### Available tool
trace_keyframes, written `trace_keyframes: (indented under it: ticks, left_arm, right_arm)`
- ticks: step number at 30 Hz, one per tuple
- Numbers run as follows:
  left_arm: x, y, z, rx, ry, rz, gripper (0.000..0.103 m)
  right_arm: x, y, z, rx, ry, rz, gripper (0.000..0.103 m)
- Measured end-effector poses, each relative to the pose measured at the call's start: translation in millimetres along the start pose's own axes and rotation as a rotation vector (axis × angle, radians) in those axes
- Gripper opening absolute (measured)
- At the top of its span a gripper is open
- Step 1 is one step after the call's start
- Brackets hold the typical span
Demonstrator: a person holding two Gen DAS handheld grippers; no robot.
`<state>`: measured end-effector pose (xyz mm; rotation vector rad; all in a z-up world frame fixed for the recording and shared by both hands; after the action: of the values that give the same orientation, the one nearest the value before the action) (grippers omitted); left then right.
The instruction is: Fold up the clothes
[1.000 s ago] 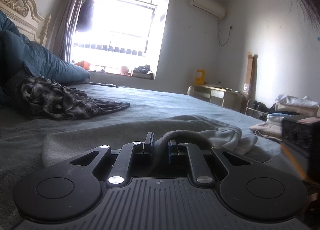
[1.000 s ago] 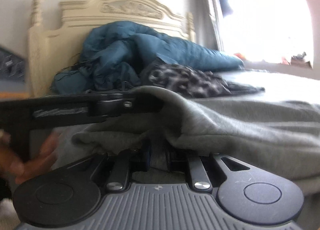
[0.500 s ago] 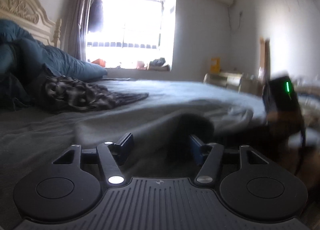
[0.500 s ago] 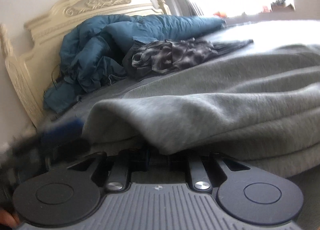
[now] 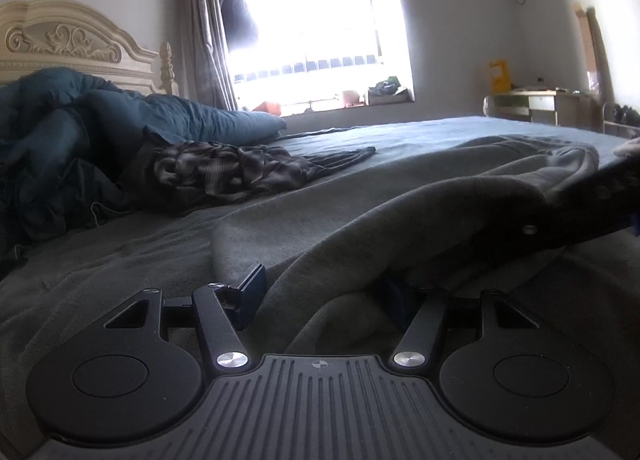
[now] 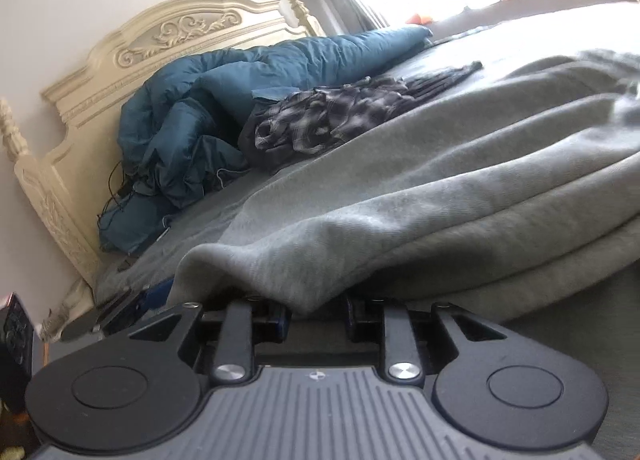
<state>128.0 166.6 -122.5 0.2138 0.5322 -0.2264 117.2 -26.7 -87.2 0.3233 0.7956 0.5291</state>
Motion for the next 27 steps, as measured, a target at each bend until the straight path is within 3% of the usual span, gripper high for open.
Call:
trace_keyframes:
  ticks: [6,9,12,15,20,22,27]
  left_arm:
    - [-2,-1,-1,-0.002,0.003,0.013,0.062]
    - [-1,0,-3,-0.008,0.01,0.014,0.062]
    - [-1,1,-4,-0.014,0.013,0.007,0.062]
    - [-5,2,-3,-0.019,0.002,-0.002,0.062]
    - [-31,-1,11,-0.018,-0.088,-0.063,0.062]
    - [-37,-10,20,0.005,-0.12,-0.108,0.062]
    - [-20,-31,40,0.104,-0.111,-0.125,0.062]
  right_arm:
    - [-14,11,-2,-0.095,-0.062,0.032,0.029]
    - [-8,4,4,-0.112,-0.129,-0.105,0.027]
    - [0,-6,6,-0.089,-0.099,-0.15,0.026]
    - [-5,-2,4,-0.12,-0.116,-0.133,0.026]
    - [-12,5,3,-0.142,-0.129,-0.057,0.026]
    - [-14,7,6,-0.14,-0.126,-0.018,0.026]
    - [-18,10,10,-0.143,-0.13,0.035,0.026]
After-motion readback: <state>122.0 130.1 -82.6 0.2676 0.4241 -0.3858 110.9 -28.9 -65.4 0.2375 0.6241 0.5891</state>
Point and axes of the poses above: each gripper's, at about its wrist camera, not at the fingertips, and x roughly the way its jaws point, y to its left, z to its top, the point moved 7 cm from there along x, roughly the way its jaws point, and after that the axes turned 14 degrees about y, right-handed, at the moved point
